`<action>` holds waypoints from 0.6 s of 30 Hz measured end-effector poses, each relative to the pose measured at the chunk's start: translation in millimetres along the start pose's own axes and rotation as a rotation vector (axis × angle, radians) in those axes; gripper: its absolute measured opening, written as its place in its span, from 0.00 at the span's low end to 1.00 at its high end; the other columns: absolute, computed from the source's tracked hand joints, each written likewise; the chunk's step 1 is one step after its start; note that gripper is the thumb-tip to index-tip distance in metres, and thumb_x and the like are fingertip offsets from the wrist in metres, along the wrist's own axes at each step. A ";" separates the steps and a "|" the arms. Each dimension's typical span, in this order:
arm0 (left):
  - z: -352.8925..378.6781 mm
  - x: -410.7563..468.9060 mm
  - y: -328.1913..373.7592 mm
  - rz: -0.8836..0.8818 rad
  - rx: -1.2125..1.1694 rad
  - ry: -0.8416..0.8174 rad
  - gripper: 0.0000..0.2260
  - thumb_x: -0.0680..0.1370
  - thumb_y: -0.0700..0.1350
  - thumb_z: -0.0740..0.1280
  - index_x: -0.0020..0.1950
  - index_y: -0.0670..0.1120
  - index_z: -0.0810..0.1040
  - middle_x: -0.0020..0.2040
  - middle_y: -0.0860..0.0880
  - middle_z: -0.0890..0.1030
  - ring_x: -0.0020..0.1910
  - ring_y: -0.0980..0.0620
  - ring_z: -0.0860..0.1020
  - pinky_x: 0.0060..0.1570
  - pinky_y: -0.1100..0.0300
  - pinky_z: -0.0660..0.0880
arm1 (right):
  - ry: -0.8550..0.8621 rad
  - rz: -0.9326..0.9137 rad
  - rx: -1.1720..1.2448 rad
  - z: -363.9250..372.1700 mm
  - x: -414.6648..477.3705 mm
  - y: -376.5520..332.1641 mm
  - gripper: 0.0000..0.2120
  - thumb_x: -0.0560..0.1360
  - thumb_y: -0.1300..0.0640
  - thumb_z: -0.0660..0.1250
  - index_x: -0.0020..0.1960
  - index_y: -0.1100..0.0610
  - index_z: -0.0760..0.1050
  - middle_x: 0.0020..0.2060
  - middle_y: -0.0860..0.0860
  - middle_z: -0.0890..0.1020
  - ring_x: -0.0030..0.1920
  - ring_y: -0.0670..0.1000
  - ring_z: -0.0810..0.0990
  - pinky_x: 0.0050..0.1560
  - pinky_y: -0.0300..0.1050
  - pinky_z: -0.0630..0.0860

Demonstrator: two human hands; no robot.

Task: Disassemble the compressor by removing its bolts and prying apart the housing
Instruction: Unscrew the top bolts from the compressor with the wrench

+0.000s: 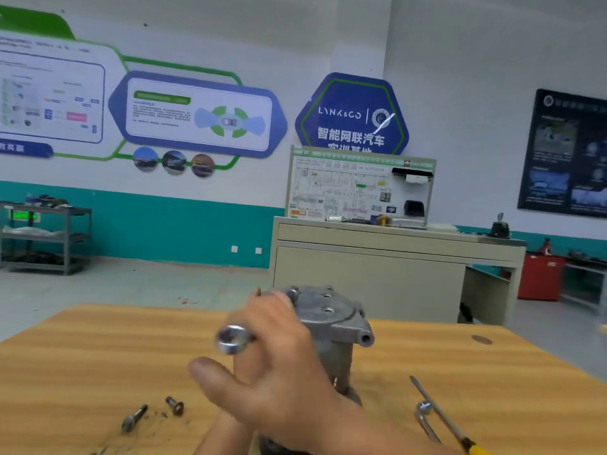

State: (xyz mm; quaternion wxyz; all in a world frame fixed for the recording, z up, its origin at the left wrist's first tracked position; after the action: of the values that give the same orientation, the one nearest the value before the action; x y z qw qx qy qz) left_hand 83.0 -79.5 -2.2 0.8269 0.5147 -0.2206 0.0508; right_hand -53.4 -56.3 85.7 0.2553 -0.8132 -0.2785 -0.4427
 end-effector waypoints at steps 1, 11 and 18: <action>2.2 0.6 0.2 0.008 -0.014 -0.021 0.12 0.80 0.36 0.58 0.59 0.31 0.74 0.55 0.53 0.77 0.43 0.78 0.73 0.39 0.81 0.67 | 0.187 0.054 0.149 -22.9 -18.5 6.2 0.04 0.68 0.51 0.68 0.38 0.51 0.75 0.36 0.50 0.78 0.43 0.48 0.76 0.50 0.43 0.70; 7.7 -1.6 4.3 -0.054 -0.091 -0.015 0.19 0.79 0.46 0.59 0.70 0.58 0.65 0.57 0.56 0.74 0.48 0.66 0.73 0.37 0.73 0.70 | 0.645 0.913 0.263 -107.9 -60.8 119.9 0.13 0.77 0.53 0.61 0.40 0.53 0.83 0.40 0.41 0.81 0.40 0.29 0.75 0.40 0.31 0.66; 10.8 0.0 1.4 -0.046 -0.134 0.004 0.18 0.79 0.44 0.60 0.68 0.56 0.67 0.51 0.62 0.73 0.41 0.69 0.78 0.32 0.76 0.71 | -0.068 1.115 -0.174 -64.2 47.5 200.9 0.22 0.77 0.57 0.64 0.66 0.66 0.64 0.60 0.58 0.73 0.55 0.54 0.73 0.56 0.48 0.71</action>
State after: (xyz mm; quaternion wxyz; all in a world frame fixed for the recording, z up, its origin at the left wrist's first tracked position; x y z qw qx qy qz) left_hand 79.2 -88.4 3.0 0.8610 0.4629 -0.2098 0.0179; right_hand 67.4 -231.6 123.4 0.3733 -0.8692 0.2228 -0.2357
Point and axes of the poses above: each hand's wrist, its own x-axis towards the middle knuckle, its own z-axis out of the palm, y = z × x, the point moved 5 cm from there along x, towards the middle knuckle
